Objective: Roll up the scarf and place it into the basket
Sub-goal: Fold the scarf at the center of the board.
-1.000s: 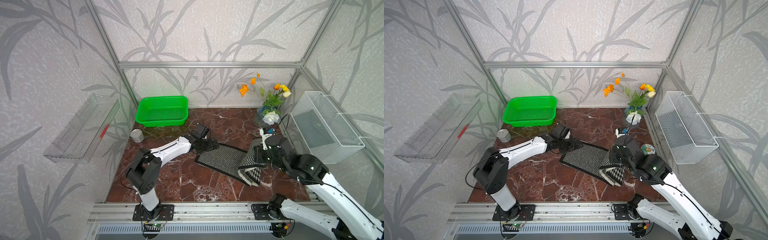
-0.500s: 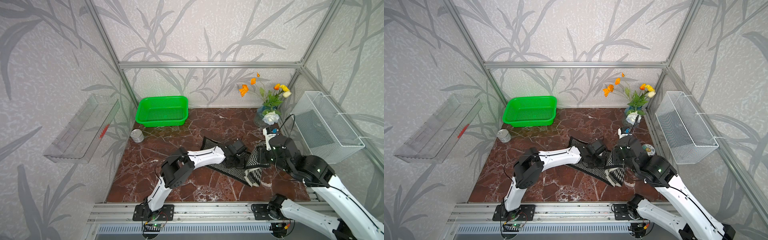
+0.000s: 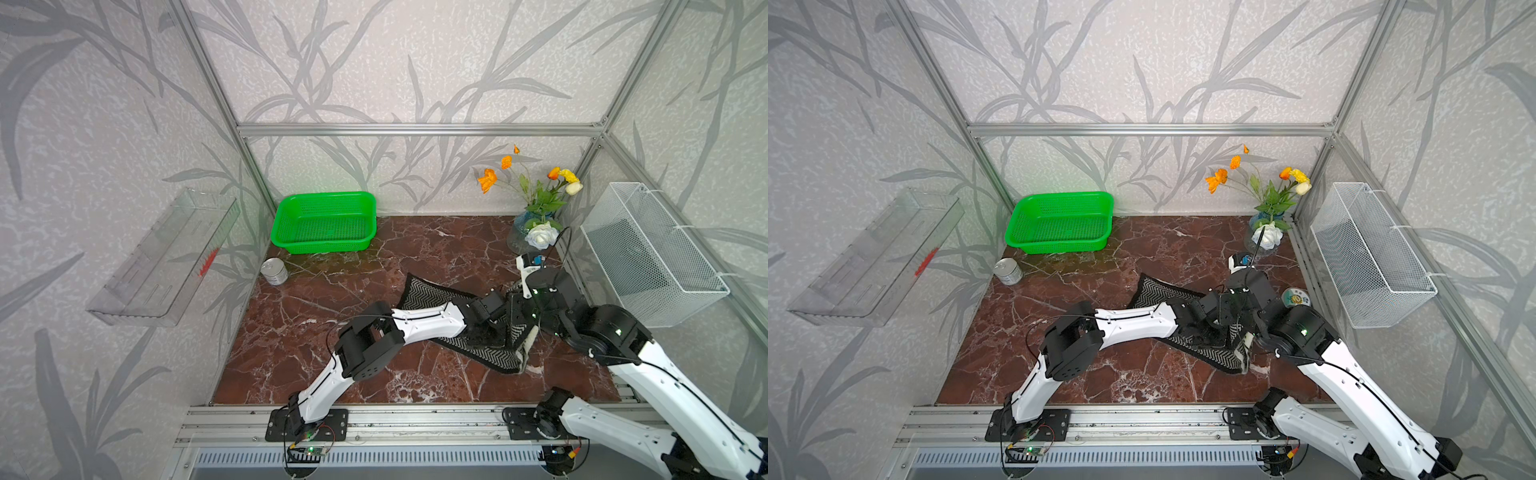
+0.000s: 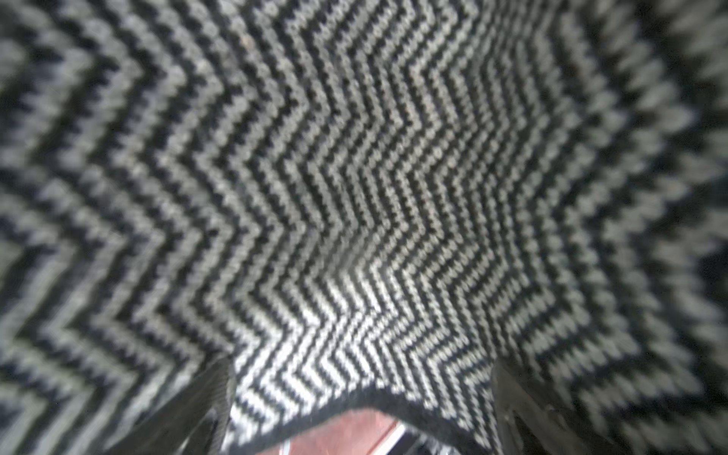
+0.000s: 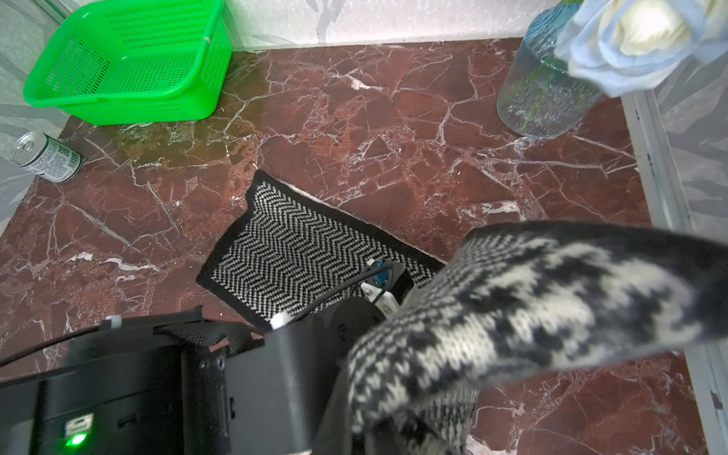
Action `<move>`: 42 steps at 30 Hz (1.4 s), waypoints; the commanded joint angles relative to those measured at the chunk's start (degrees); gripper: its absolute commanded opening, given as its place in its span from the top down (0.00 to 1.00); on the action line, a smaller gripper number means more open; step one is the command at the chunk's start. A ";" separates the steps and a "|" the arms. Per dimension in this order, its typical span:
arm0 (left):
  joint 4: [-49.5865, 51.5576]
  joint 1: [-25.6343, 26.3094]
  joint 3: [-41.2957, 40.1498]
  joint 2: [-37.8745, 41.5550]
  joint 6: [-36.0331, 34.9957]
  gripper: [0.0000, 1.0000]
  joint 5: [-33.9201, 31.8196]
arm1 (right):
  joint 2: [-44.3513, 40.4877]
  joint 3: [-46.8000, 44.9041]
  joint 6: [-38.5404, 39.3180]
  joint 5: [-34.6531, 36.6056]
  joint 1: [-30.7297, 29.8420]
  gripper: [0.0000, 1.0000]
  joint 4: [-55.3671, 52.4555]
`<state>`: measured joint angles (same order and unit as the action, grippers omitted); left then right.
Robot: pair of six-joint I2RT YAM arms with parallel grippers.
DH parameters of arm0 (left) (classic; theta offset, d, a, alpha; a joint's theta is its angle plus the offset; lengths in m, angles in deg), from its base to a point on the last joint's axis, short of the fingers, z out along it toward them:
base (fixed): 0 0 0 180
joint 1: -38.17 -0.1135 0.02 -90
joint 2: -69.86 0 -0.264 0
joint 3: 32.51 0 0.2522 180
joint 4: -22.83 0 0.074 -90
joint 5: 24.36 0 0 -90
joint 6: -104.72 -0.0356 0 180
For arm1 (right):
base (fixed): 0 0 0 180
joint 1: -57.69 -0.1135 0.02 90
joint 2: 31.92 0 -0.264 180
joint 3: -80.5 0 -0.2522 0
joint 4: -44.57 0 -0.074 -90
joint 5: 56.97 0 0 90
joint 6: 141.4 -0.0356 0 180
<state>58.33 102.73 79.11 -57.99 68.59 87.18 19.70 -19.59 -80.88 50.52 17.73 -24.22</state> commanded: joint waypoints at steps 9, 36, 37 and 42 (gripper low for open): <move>-1.48 -3.56 -6.75 5.04 0.22 0.00 -1.48 | -1.54 -5.90 -3.21 -3.72 0.06 0.93 5.86; 13.38 -25.33 -24.21 37.71 -9.72 0.00 -10.05 | 13.26 -6.65 -6.73 -10.33 -0.50 0.93 22.44; 13.78 -26.54 -24.87 38.90 -10.21 0.00 -10.09 | 14.23 -6.41 -6.71 -10.75 -0.63 0.93 23.15; 13.33 -31.46 -28.93 44.35 -11.94 0.00 -10.64 | 19.89 -3.44 -8.48 -11.70 -1.93 0.94 25.94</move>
<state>69.61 72.54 52.10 -15.96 59.30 78.02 37.73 -26.19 -87.78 39.86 16.75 -2.49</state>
